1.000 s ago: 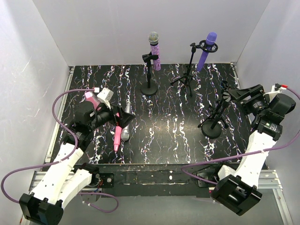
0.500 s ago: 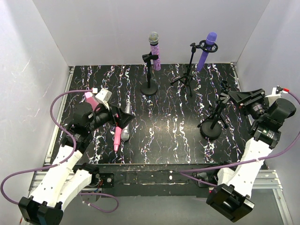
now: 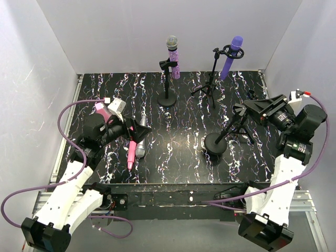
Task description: Attach the microphones to the stand
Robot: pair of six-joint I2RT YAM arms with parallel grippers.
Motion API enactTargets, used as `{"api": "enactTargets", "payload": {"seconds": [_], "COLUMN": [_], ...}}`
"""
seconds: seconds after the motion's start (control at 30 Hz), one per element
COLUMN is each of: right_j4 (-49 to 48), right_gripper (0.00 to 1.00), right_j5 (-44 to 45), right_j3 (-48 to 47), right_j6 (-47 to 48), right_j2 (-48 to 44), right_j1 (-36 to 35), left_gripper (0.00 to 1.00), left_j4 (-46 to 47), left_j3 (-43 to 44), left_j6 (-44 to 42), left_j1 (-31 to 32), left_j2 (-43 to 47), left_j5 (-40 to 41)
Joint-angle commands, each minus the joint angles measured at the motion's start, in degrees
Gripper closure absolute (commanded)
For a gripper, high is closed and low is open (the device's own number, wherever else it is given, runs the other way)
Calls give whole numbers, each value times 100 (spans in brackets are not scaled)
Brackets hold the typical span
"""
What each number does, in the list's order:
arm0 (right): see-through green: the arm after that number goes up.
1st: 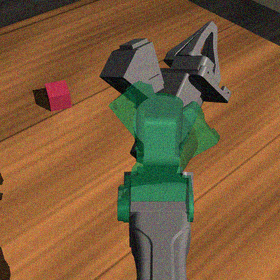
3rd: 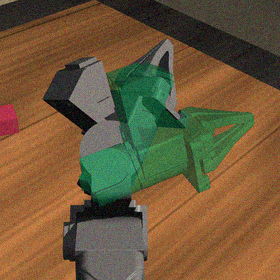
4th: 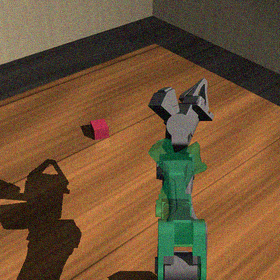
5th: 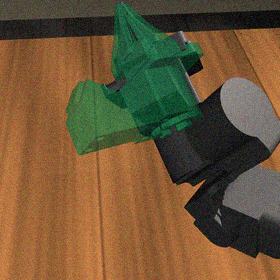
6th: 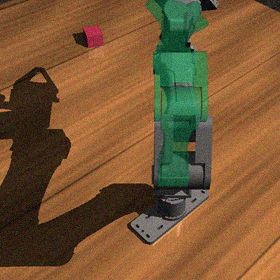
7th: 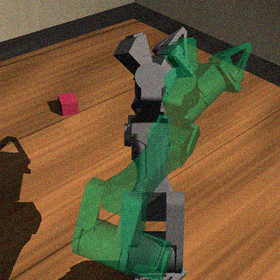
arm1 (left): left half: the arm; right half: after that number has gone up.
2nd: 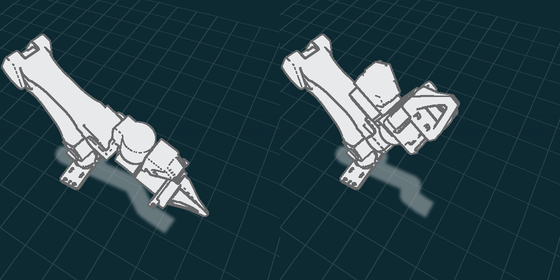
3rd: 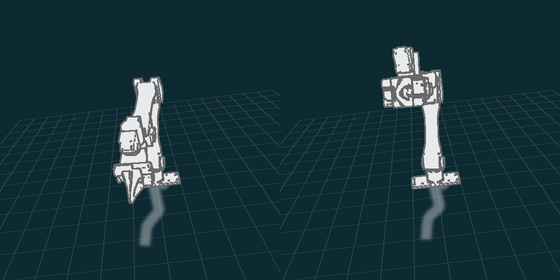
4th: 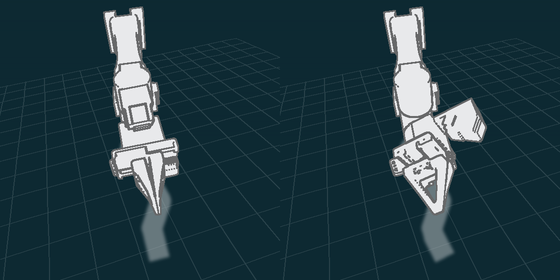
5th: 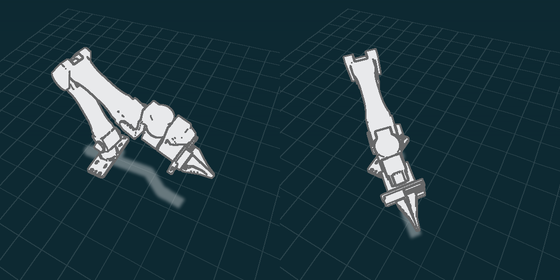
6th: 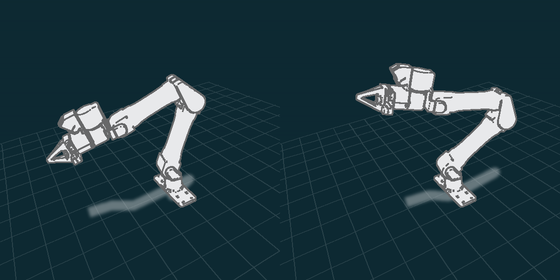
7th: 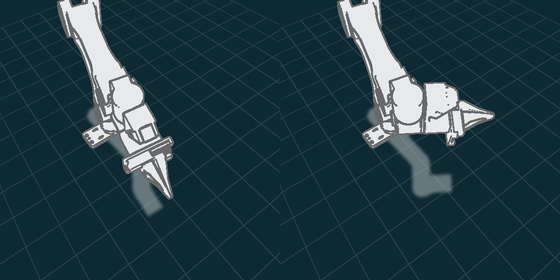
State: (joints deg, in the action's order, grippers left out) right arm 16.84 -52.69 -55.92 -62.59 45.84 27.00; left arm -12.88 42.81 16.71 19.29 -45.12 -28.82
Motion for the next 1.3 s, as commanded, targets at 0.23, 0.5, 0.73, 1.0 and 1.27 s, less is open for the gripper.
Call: {"api": "enactTargets", "payload": {"seconds": [0.23,0.5,0.73,1.0,1.27], "right_j4": [-822,-937,-1174,-1113,-832], "right_gripper": [83,84,82,70,48], "right_j5": [-330,-198,-137,-102,-40], "right_j3": [-401,-1298,-1114,-956,-1122], "right_j6": [-579,-26,229,747,1248], "right_j2": [644,1567,1989,2262,2447], "right_j1": [-1688,-3025,-3719,-4221,-4300], "left_gripper": [2,2,2,2,2], "left_j4": [479,884,1068,1253,1622], "left_j3": [26,-334,-545,-835,-1046], "left_j6": [148,438,526,597,702], "left_j1": [-22,-22,-22,-22,-13], "left_j2": [170,399,434,496,408], "left_j5": [-353,-458,-581,-660,-739]}}
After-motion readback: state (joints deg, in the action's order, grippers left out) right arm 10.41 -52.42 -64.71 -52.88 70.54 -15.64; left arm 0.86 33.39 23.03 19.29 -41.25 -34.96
